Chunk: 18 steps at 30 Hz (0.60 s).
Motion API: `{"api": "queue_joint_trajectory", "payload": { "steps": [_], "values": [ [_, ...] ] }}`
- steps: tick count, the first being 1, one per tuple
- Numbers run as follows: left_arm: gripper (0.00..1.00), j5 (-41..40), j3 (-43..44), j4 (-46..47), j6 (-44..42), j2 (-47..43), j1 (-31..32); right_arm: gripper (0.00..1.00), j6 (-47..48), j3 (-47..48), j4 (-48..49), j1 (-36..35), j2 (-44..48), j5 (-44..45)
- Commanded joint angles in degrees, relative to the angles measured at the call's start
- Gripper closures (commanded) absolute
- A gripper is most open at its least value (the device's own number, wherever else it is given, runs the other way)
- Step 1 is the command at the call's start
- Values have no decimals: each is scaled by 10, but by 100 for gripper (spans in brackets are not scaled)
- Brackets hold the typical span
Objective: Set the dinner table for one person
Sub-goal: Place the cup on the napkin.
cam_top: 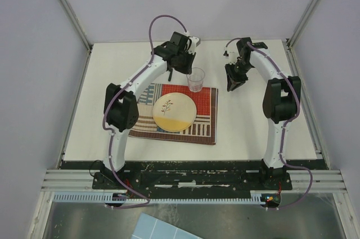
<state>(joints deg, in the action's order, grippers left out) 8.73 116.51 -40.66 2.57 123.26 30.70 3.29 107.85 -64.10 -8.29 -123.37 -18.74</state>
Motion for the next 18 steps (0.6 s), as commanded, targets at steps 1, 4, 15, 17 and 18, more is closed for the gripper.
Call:
{"api": "queue_joint_trajectory", "payload": {
  "steps": [1, 4, 15, 17, 18],
  "values": [
    [97, 20, -9, 9, 17, -25, 21, 69, 0, 16, -3, 2, 22, 3],
    [97, 23, -19, 17, 19, -22, 32, 69, 0, 20, -4, 2, 24, 1],
    [97, 22, -15, 42, 24, 30, 74, 69, -1, 22, -6, 3, 28, 0],
    [97, 20, -15, 48, 28, 39, 77, 69, -1, 21, -6, 3, 29, -1],
    [97, 20, -15, 50, 29, 43, 78, 69, -1, 22, -6, 3, 29, -1]
  ]
}}
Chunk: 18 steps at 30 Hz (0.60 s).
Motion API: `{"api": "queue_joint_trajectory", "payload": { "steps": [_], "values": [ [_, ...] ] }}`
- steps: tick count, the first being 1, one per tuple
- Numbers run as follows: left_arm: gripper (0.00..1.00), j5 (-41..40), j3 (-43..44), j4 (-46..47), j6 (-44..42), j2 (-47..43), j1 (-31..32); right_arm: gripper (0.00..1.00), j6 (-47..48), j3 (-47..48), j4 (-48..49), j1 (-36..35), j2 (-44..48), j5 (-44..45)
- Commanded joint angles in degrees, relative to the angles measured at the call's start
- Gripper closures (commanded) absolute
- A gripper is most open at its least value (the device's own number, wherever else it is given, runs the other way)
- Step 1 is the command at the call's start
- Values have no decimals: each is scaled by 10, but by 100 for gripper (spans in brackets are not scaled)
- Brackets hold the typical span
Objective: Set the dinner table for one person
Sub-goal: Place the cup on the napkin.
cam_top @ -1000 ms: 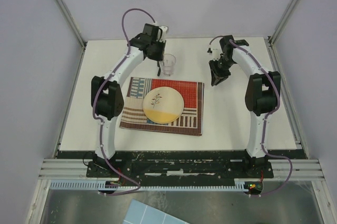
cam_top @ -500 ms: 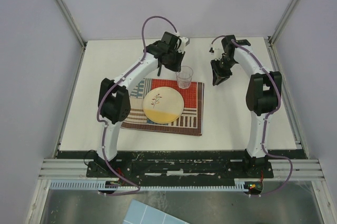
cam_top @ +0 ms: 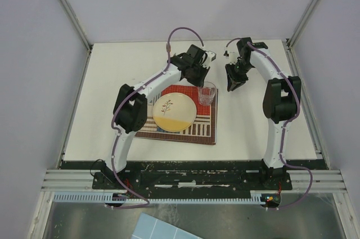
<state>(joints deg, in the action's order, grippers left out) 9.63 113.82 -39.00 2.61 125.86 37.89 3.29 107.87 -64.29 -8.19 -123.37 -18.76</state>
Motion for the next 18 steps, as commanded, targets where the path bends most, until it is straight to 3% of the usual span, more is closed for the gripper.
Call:
{"api": "queue_joint_trajectory", "payload": {
  "steps": [1, 18],
  "values": [
    [97, 11, 11, 35, 31, 21, 7, 69, -1, 21, -4, 2, 29, -2],
    [97, -56, -7, 47, 26, 27, 9, 69, -2, 16, -6, 5, 33, -19]
  ]
}}
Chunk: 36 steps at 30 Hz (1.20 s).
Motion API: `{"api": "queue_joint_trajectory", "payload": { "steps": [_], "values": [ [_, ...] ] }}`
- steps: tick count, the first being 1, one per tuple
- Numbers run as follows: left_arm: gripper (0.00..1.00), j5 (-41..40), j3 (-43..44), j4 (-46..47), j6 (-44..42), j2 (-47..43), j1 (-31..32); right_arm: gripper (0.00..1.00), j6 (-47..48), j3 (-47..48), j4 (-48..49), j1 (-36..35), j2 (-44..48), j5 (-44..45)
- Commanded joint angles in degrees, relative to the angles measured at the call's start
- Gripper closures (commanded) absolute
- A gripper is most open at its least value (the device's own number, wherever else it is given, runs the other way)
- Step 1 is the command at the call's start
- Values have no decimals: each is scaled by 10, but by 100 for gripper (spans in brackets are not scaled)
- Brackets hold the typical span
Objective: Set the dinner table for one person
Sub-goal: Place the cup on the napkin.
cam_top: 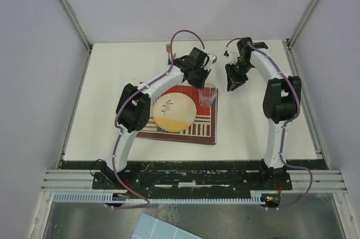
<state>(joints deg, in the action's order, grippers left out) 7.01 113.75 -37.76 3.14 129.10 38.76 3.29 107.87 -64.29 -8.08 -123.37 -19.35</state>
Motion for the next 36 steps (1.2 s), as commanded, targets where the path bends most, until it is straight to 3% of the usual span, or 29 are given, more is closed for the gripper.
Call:
{"api": "queue_joint_trajectory", "payload": {
  "steps": [1, 34, 36],
  "values": [
    [97, -33, -6, 35, 20, -7, 0, 69, -2, 16, -6, 3, 34, -14],
    [97, -74, -1, 33, 4, -22, 0, 69, -4, 18, -10, 4, 30, -24],
    [91, -71, 10, 21, 2, -14, 0, 69, -4, 17, -11, 4, 30, -26]
  ]
}}
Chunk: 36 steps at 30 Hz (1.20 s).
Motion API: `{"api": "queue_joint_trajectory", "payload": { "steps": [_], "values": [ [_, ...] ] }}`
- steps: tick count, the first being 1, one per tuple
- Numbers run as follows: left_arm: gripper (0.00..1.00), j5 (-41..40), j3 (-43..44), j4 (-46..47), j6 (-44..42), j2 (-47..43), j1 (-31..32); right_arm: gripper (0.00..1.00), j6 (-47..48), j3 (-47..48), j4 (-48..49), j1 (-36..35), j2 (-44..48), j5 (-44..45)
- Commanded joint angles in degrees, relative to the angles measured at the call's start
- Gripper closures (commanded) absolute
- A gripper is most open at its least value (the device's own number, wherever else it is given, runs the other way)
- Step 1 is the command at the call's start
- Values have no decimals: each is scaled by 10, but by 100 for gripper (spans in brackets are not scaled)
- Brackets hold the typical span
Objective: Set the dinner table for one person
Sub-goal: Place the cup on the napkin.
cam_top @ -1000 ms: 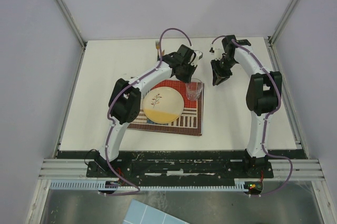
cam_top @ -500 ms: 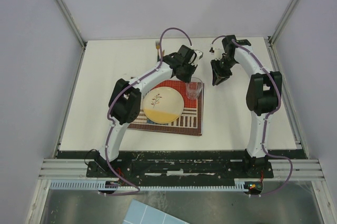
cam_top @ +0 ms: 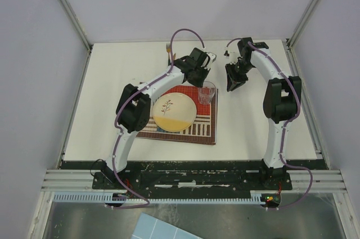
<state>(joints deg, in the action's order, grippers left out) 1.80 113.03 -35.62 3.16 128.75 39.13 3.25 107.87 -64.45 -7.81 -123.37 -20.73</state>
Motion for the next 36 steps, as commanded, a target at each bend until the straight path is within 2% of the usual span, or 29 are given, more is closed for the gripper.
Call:
{"api": "queue_joint_trajectory", "payload": {
  "steps": [1, 8, 11, 21, 24, 28, 32, 36],
  "values": [
    [86, -18, 22, -5, 1, -8, -4, 68, -3, 18, -9, 2, 30, -12],
    [61, -28, 23, -8, -4, -16, -4, 68, -3, 18, -11, 2, 25, -13],
    [53, -34, 27, -16, -9, -24, -4, 68, -3, 20, -11, 2, 22, -14],
    [51, -44, 55, -24, -23, -37, -4, 68, -5, 17, -9, 2, 22, -16],
    [42, -71, 87, -30, -36, -43, -4, 68, -4, 17, -10, 2, 16, -19],
    [39, -96, 120, -29, -53, -66, -5, 68, -4, 16, -11, 2, 9, -21],
    [39, -120, 108, -26, -65, -103, -7, 68, -5, 17, -11, 2, 2, -25],
    [39, -148, 60, -29, -77, -137, -16, 68, -6, 16, -12, 2, -5, -31]
  ]
}}
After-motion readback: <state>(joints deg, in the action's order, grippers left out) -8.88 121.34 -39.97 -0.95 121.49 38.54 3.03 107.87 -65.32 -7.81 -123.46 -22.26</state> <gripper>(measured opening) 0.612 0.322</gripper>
